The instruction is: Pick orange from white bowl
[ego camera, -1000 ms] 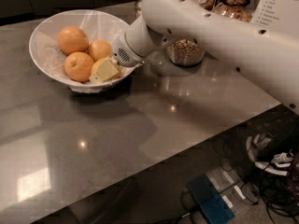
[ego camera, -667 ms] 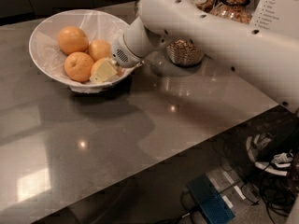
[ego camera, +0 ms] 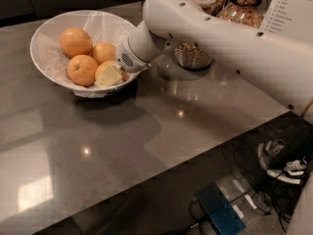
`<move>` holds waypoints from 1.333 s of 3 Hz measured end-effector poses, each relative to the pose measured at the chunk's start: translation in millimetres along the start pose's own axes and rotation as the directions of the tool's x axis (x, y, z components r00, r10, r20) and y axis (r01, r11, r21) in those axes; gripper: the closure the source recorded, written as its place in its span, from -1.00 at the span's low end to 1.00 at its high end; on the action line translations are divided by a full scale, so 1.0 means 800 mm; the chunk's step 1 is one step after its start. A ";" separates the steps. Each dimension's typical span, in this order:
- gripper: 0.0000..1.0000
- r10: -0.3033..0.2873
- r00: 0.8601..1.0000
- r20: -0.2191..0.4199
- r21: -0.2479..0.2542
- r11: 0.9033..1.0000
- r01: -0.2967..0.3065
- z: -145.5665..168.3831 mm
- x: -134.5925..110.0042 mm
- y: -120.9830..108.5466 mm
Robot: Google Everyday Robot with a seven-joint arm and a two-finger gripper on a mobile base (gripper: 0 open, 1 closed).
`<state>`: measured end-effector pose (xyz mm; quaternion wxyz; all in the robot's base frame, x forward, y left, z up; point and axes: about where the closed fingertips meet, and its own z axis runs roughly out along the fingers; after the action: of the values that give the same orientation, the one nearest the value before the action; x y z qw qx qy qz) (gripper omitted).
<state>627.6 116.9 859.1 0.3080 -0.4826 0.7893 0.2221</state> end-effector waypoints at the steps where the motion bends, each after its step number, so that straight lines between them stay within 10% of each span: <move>1: 0.59 0.000 1.000 0.000 0.000 1.000 0.000 0.000 0.000 0.000; 2: 0.98 0.000 1.000 0.000 0.000 1.000 0.000 0.000 0.000 0.000; 4: 1.00 -0.052 0.997 0.052 -0.017 0.998 0.053 -0.019 -0.017 0.006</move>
Offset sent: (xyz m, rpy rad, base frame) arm 0.0000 0.0000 0.0000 0.0000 0.0000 0.0000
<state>624.1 117.2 879.8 0.3296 -0.5000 0.7661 0.2334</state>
